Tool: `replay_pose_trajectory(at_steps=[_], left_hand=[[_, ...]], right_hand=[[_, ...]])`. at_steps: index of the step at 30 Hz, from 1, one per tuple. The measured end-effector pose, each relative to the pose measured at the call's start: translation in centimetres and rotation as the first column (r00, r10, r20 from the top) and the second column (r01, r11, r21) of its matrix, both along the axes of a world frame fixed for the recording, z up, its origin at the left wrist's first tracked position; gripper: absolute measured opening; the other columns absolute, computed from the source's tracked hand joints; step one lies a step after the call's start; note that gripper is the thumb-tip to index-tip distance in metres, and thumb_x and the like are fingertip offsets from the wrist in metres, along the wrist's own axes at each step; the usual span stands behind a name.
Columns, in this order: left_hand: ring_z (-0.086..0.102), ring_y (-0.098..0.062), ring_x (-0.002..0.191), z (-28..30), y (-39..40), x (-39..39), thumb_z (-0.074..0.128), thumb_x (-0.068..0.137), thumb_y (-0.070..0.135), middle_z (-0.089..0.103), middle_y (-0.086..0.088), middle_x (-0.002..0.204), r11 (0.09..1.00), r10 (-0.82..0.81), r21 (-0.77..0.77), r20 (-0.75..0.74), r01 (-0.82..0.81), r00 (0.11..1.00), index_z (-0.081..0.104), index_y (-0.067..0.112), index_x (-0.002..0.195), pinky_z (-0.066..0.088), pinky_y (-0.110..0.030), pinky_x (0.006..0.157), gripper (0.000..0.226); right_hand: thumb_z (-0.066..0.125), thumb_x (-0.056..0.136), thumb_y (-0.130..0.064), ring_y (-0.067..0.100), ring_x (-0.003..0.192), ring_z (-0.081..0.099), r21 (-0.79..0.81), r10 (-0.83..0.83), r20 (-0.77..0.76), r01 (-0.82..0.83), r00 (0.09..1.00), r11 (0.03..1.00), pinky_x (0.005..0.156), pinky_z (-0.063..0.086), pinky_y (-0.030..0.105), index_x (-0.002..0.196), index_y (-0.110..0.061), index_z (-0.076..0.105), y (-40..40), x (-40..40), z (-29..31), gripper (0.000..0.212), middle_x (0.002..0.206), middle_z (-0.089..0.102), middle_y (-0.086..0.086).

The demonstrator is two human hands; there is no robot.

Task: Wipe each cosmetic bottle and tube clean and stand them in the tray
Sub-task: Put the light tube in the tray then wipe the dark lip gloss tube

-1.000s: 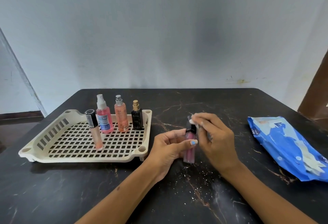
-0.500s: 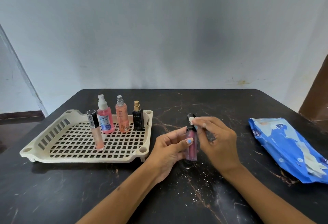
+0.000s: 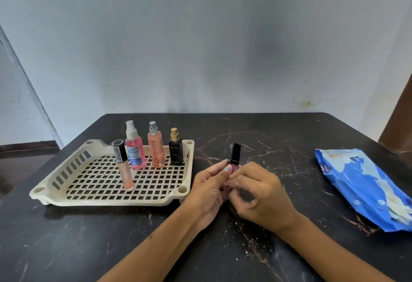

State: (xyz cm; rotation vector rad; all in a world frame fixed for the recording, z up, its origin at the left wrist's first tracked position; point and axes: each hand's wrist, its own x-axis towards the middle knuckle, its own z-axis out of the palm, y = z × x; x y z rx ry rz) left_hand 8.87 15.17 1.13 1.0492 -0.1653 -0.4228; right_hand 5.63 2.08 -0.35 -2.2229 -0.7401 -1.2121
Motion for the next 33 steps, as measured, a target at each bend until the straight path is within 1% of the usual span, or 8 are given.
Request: replay_pose_trajectory(at_steps=[2, 7, 13, 19, 22, 26, 31, 33], left_hand=[[0.062, -0.016, 0.073, 0.1, 0.0, -0.2, 0.055, 0.089, 0.007, 0.069, -0.013, 0.089, 0.999, -0.034, 0.027, 0.034, 0.033, 0.999, 0.072, 0.008, 0.098, 0.051, -0.029, 0.067, 0.019], [0.070, -0.025, 0.089, 0.5, -0.1, -0.6, 0.048, 0.092, 0.004, 0.069, -0.021, 0.104, 0.994, -0.106, -0.012, 0.024, 0.107, 0.994, 0.063, -0.004, 0.112, 0.059, -0.031, 0.072, 0.026], [0.061, -0.008, 0.054, 0.4, -0.2, -0.5, 0.042, 0.096, 0.008, 0.067, -0.006, 0.068, 1.000, -0.008, 0.027, -0.002, 0.008, 1.000, 0.062, 0.000, 0.096, 0.051, -0.020, 0.052, 0.021], [0.065, -0.033, 0.101, 0.9, 0.1, -0.3, 0.040, 0.096, 0.003, 0.067, -0.023, 0.108, 0.996, 0.045, -0.070, -0.116, -0.053, 0.992, 0.054, 0.025, 0.123, 0.051, -0.040, 0.088, 0.037], [0.068, -0.018, 0.075, 1.0, 0.0, -0.4, 0.037, 0.096, 0.002, 0.070, -0.015, 0.093, 0.997, 0.034, -0.064, -0.101, -0.040, 0.994, 0.052, 0.023, 0.129, 0.058, -0.027, 0.064, 0.042], [0.064, -0.008, 0.056, 1.1, 0.0, -0.6, 0.034, 0.099, 0.003, 0.070, -0.008, 0.083, 0.998, 0.010, -0.054, -0.085, -0.015, 0.996, 0.051, 0.020, 0.131, 0.051, -0.020, 0.047, 0.041], [0.063, -0.007, 0.056, 1.2, 0.0, -0.7, 0.042, 0.098, 0.013, 0.069, -0.003, 0.073, 0.999, -0.011, -0.042, -0.060, 0.008, 0.998, 0.051, 0.017, 0.128, 0.051, -0.019, 0.048, 0.031], [0.068, -0.012, 0.065, 1.0, -0.1, -0.6, 0.045, 0.097, 0.010, 0.073, -0.010, 0.084, 0.998, 0.009, -0.061, -0.082, -0.014, 0.997, 0.056, 0.019, 0.119, 0.054, -0.022, 0.054, 0.026]], right_hand=[[0.062, 0.075, -0.004, 0.013, 0.076, 0.065, 0.122, -0.072, 0.007, 0.071, 0.997, 0.990, 0.070, 0.053, 0.020, 0.075, -0.006, 0.075, -0.5, 0.3, 0.0, 0.013, 0.083, 0.068, 0.002], [0.067, 0.079, 0.007, 0.012, 0.092, 0.066, 0.291, -0.165, -0.062, 0.176, 0.984, 0.940, 0.086, 0.052, 0.019, 0.098, -0.002, 0.075, -1.7, 0.9, 0.4, 0.023, 0.098, 0.070, 0.003], [0.063, 0.073, -0.002, 0.011, 0.077, 0.065, 0.145, 0.013, -0.043, -0.006, 0.999, 0.989, 0.072, 0.055, 0.022, 0.083, -0.006, 0.076, 0.4, -0.2, 0.2, 0.017, 0.085, 0.069, 0.001], [0.059, 0.065, 0.000, 0.020, 0.066, 0.063, -0.054, 0.112, -0.049, -0.115, 0.992, 0.992, 0.070, 0.055, 0.029, 0.068, -0.004, 0.069, 1.1, -0.9, 0.1, 0.011, 0.074, 0.065, 0.004], [0.059, 0.066, 0.002, 0.018, 0.067, 0.064, 0.040, 0.092, -0.021, -0.091, 0.996, 0.995, 0.082, 0.053, 0.022, 0.069, -0.005, 0.070, 1.0, -0.6, 0.0, 0.014, 0.075, 0.066, 0.003], [0.068, 0.070, 0.006, 0.011, 0.081, 0.066, 0.165, -0.030, -0.046, 0.037, 0.999, 0.986, 0.076, 0.054, 0.020, 0.084, -0.005, 0.076, 0.3, 0.4, -0.5, 0.020, 0.087, 0.070, 0.003], [0.068, 0.072, 0.004, 0.012, 0.079, 0.066, 0.123, 0.020, -0.058, -0.013, 0.998, 0.992, 0.072, 0.055, 0.023, 0.083, -0.004, 0.076, 0.3, 0.1, -0.4, 0.016, 0.086, 0.070, 0.003], [0.064, 0.070, 0.003, 0.016, 0.073, 0.065, 0.082, 0.098, -0.053, -0.094, 0.994, 0.992, 0.067, 0.054, 0.028, 0.075, -0.003, 0.073, 0.7, -0.3, -0.3, 0.012, 0.081, 0.068, 0.003]])
